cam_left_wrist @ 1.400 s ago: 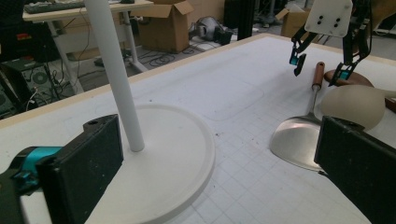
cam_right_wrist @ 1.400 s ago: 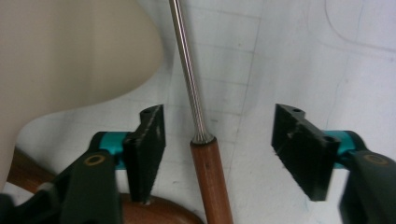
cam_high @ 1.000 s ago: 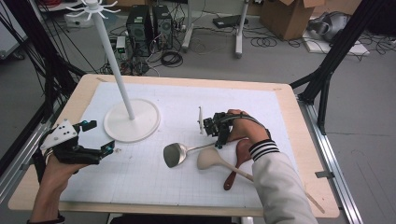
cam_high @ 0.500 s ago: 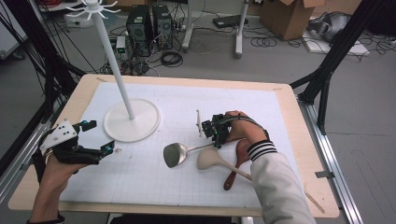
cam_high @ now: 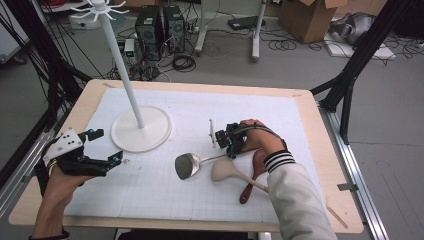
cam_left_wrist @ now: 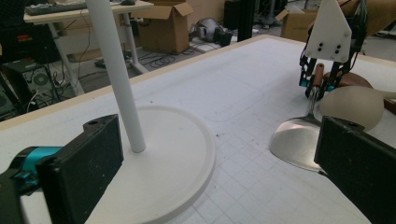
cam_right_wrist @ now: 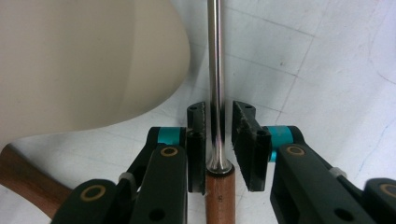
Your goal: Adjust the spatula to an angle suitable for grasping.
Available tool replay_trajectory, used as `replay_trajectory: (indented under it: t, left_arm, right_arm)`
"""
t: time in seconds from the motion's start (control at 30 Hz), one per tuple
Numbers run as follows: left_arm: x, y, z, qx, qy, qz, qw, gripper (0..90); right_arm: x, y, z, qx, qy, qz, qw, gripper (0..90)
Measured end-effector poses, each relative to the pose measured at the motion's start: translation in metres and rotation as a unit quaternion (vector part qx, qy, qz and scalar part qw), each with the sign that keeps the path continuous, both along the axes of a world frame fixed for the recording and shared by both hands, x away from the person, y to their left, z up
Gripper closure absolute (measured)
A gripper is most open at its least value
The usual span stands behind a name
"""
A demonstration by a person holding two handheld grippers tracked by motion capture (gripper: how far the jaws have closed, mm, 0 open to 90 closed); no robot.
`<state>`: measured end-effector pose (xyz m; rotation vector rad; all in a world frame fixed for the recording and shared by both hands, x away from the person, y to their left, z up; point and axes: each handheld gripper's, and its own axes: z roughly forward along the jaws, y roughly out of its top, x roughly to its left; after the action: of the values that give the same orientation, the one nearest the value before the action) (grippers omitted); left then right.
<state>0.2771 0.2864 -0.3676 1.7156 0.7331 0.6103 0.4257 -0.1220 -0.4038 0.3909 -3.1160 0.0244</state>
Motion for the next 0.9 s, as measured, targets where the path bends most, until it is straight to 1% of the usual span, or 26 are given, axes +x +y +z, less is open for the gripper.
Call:
replay_trajectory:
  t: [0.03,0.13,0.3,0.4,0.47,0.57,0.7,0.73,0.8,0.9]
  left_arm:
    - [0.0,0.0001,0.0001,-0.001,0.0,0.0,1.0,1.7]
    - [0.0,0.0002,0.0002,-0.001,0.0,0.0,1.0,1.7]
    - [-0.0001,0.0002,0.0001,-0.003,0.0,0.001,1.0,1.7]
    - [-0.0003,0.0006,0.0004,0.0,-0.001,0.0,1.0,1.7]
    - [-0.0003,0.0005,0.0004,0.0,-0.001,0.0,1.0,1.7]
    - [-0.0003,0.0003,0.0004,0.0,0.0,-0.001,1.0,1.7]
    - [-0.0005,0.0008,0.0004,0.0,0.0,-0.001,1.0,1.7]
    - [-0.0004,0.0008,0.0003,-0.001,-0.001,0.0,1.0,1.7]
    - [-0.0004,0.0011,0.0003,-0.001,-0.001,0.001,1.0,1.7]
    - [-0.0002,0.0013,0.0002,0.0,-0.001,0.002,1.0,1.7]
  right_arm:
    - [-0.0002,0.0,0.0,-0.002,0.001,-0.002,1.0,76.0]
    - [0.0005,0.001,-0.0003,-0.001,0.001,0.007,1.0,77.8]
    - [0.0006,0.0018,-0.0012,-0.001,0.002,0.007,1.0,81.6]
    - [0.0,0.0024,-0.0015,-0.009,0.004,0.005,0.9999,82.6]
    - [0.0003,0.003,-0.0022,-0.007,0.003,0.01,0.9999,82.7]
    - [-0.0002,0.0024,-0.0019,-0.007,0.002,0.009,0.9999,82.8]
    - [0.0007,0.0003,-0.002,0.002,0.002,0.016,0.9999,84.0]
    - [0.0007,-0.0003,-0.0023,0.007,0.004,0.014,0.9999,84.2]
    - [0.0008,-0.0008,-0.0018,0.004,0.008,0.013,0.9999,84.4]
    - [0.0003,-0.0005,-0.0017,0.004,0.004,0.014,0.9999,84.5]
